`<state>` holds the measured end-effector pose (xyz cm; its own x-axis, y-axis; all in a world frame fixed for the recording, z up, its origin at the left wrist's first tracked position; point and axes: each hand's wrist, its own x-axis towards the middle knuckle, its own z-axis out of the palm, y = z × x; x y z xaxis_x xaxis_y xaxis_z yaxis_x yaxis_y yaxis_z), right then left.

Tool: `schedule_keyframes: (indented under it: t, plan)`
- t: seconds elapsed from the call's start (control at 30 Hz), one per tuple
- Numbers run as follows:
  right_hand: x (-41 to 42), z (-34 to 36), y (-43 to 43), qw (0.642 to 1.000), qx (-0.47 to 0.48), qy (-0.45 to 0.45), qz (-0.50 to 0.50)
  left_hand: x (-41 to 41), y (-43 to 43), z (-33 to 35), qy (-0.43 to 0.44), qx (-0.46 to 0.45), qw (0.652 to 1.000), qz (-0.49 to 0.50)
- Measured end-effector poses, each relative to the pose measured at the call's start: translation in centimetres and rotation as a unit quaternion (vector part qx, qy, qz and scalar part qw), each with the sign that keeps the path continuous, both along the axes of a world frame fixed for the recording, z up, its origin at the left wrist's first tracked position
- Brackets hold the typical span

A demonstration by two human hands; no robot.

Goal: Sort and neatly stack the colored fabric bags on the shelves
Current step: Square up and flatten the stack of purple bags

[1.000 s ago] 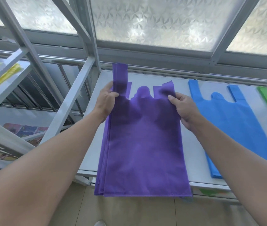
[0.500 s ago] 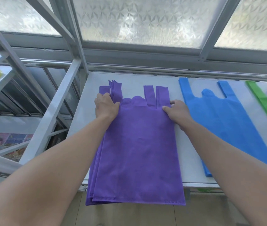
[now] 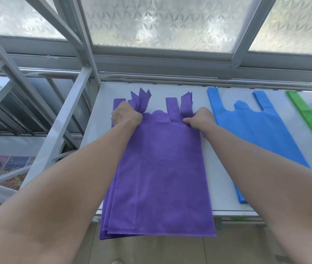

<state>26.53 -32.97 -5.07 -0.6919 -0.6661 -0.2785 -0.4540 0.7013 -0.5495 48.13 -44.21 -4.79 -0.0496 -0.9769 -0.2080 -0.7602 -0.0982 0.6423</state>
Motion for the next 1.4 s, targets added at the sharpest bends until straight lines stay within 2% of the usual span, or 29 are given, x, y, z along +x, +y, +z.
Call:
schedule_keyframes:
  t: [0.07,0.2,0.3,0.43,0.5,0.63,0.77,0.9,1.07,1.2,1.4]
  plan:
    - [0.2,-0.4,0.4,0.999,-0.048,-0.017,-0.001,0.2,0.2,-0.4,0.030,-0.015,0.999,-0.002]
    - [0.6,-0.4,1.7,0.981,-0.153,-0.114,-0.028,1.2,1.4,-0.6,0.183,-0.057,0.981,-0.041]
    - [0.9,0.2,2.4,0.953,-0.219,-0.205,-0.035,2.5,1.4,-0.5,0.242,-0.083,0.965,-0.056]
    - [1.2,0.7,2.0,0.927,-0.283,-0.247,-0.010,4.4,0.8,-0.6,0.303,-0.081,0.949,-0.021]
    - [1.5,0.6,1.5,0.936,-0.258,-0.239,0.009,5.1,0.4,-0.8,0.284,-0.074,0.956,-0.027]
    - [2.5,-0.1,0.8,0.960,-0.186,-0.206,0.042,5.7,0.2,-2.1,0.186,-0.043,0.980,-0.054]
    - [2.8,-0.5,0.3,0.961,-0.224,-0.149,0.058,6.6,0.4,-2.4,0.223,-0.085,0.969,-0.060]
    - [2.6,-1.2,0.2,0.967,-0.203,-0.151,0.044,7.3,0.2,-2.4,0.258,-0.108,0.959,-0.038]
    - [3.6,-0.7,0.7,0.994,-0.078,-0.017,0.071,8.1,1.1,-3.0,0.131,-0.118,0.981,-0.079]
    - [6.4,0.3,5.9,0.997,-0.045,-0.013,0.056,10.3,5.4,-2.8,0.141,-0.091,0.985,-0.035]
    - [11.1,1.0,17.4,0.996,0.002,0.013,0.093,15.3,16.7,-1.4,0.127,-0.045,0.991,-0.013]
